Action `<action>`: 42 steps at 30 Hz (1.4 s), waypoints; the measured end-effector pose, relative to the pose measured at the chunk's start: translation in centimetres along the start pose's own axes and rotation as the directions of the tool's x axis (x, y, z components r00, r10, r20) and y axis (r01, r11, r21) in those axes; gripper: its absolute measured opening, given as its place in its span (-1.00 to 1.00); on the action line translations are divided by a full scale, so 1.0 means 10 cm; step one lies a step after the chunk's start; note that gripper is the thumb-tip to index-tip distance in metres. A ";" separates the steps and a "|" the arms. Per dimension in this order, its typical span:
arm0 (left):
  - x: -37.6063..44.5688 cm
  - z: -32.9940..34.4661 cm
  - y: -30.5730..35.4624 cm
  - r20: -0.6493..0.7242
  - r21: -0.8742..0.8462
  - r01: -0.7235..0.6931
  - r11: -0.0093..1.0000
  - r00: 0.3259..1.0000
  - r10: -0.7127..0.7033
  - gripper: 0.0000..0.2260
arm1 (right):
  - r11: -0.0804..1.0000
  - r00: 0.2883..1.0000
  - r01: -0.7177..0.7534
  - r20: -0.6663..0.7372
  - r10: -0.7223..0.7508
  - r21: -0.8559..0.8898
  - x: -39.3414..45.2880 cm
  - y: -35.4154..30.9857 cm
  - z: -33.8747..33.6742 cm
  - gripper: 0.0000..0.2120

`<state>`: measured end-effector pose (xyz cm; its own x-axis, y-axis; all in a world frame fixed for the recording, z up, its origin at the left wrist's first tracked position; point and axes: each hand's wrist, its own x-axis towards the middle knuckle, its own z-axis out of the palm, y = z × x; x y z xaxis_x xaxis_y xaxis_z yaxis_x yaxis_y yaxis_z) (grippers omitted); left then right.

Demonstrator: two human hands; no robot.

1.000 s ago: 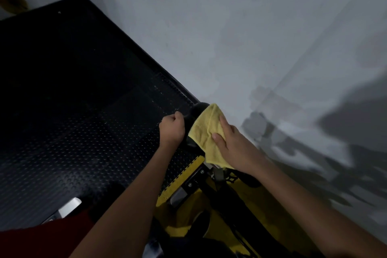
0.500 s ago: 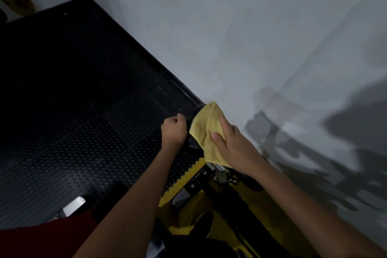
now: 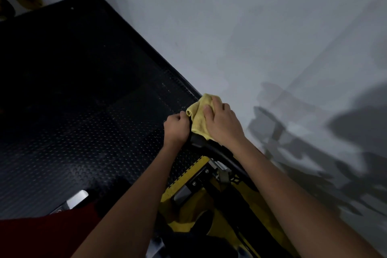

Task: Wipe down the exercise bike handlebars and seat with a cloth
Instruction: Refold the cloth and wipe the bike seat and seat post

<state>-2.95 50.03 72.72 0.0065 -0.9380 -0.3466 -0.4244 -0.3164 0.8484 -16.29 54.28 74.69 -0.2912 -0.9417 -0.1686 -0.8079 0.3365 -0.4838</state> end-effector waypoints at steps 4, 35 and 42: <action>-0.01 0.01 -0.02 -0.001 -0.010 0.000 1.000 1.000 0.000 -0.61 | 0.999 0.995 0.041 0.093 -0.040 -0.011 -0.43 0.21 -0.10 -0.36; 0.09 0.12 -0.02 0.178 0.489 -0.535 0.689 0.835 0.521 -0.67 | 0.999 0.991 0.048 0.123 -0.050 0.019 -0.43 0.20 -0.15 -0.40; 0.05 0.13 -0.10 0.113 0.450 -0.594 0.666 0.778 0.618 -0.76 | 0.990 0.989 0.141 0.051 -0.141 0.011 -0.35 0.18 -0.04 -0.43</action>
<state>-3.66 50.02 71.18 -0.3591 -0.9095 0.2095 -0.6945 0.4103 0.5910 -16.89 58.14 74.76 -0.1480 -0.9788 -0.1419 -0.8352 0.2005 -0.5121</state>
